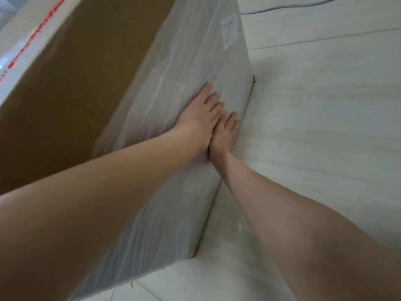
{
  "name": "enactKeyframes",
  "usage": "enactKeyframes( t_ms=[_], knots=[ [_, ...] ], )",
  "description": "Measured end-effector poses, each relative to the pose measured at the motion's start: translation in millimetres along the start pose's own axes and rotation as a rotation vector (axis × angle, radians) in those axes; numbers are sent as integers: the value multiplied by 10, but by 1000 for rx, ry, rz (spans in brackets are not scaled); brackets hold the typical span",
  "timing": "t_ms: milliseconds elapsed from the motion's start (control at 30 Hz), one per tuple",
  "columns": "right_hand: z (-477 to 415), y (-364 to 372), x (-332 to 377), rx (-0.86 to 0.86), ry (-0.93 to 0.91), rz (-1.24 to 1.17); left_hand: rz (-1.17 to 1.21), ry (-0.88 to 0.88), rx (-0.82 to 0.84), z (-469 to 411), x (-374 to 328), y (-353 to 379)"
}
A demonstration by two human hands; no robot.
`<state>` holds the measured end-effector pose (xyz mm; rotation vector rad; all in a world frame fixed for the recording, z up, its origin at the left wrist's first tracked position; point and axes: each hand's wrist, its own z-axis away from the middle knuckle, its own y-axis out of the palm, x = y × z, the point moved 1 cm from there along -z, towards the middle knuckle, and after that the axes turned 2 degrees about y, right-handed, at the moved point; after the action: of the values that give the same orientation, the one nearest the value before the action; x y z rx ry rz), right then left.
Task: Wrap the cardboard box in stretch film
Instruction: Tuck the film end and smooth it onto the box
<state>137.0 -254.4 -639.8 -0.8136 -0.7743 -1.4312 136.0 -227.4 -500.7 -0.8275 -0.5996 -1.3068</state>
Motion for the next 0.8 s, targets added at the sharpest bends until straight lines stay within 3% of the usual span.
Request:
enactKeyframes(
  t_ms=[233, 433, 667, 800],
  knots=[
    [-50, -196, 110, 90, -25, 2, 56, -10, 46, -8, 40, -91],
    [-57, -460, 382, -63, -51, -87, 143, -166, -90, 74, 482, -339],
    [360, -379, 455, -2, -187, -89, 83, -126, -93, 317, 436, -324],
    [478, -253, 485, 99, -189, -89, -12, -115, 6, 394, 370, -216]
  ],
)
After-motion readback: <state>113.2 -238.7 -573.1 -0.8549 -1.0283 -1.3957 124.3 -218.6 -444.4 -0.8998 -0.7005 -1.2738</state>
